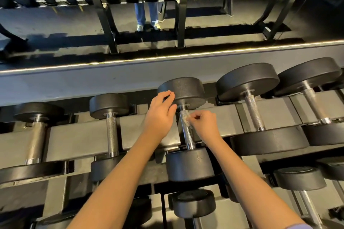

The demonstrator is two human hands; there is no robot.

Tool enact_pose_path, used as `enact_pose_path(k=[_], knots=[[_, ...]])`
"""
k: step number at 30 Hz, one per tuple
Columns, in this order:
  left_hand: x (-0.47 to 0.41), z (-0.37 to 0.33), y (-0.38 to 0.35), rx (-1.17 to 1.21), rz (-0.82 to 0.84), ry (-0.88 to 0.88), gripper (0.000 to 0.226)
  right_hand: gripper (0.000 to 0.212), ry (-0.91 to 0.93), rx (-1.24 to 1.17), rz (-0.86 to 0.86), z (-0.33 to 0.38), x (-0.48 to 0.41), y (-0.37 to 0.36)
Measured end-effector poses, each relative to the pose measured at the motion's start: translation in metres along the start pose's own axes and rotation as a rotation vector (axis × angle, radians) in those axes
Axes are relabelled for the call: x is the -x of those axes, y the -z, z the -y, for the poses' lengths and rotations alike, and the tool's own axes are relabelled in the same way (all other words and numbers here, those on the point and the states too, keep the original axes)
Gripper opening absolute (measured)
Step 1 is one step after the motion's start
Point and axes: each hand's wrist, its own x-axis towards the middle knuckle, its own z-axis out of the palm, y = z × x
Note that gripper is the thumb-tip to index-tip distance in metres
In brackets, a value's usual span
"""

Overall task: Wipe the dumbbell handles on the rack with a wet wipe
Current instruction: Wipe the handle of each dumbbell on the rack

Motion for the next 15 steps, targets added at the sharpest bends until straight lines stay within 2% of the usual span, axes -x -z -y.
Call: enact_pose_path(k=[4,7,10,13,15], knots=[[0.001,-0.001,0.000,-0.019,-0.003,-0.006,0.045,0.012,0.001,-0.045,-0.139,0.013,-0.017,-0.010],[0.000,0.000,0.002,-0.036,0.009,-0.016,0.044,0.012,0.001,-0.041,-0.149,0.016,-0.021,-0.009],[0.000,0.001,0.002,-0.043,0.009,-0.012,0.044,0.012,0.000,-0.003,-0.031,0.013,-0.008,0.001],[0.001,0.001,0.000,-0.041,0.007,-0.011,0.045,0.023,-0.017,0.107,0.127,0.006,0.010,0.012],[0.001,0.001,0.000,-0.039,0.007,-0.012,0.045,0.016,-0.073,0.155,0.201,0.003,0.020,0.014]])
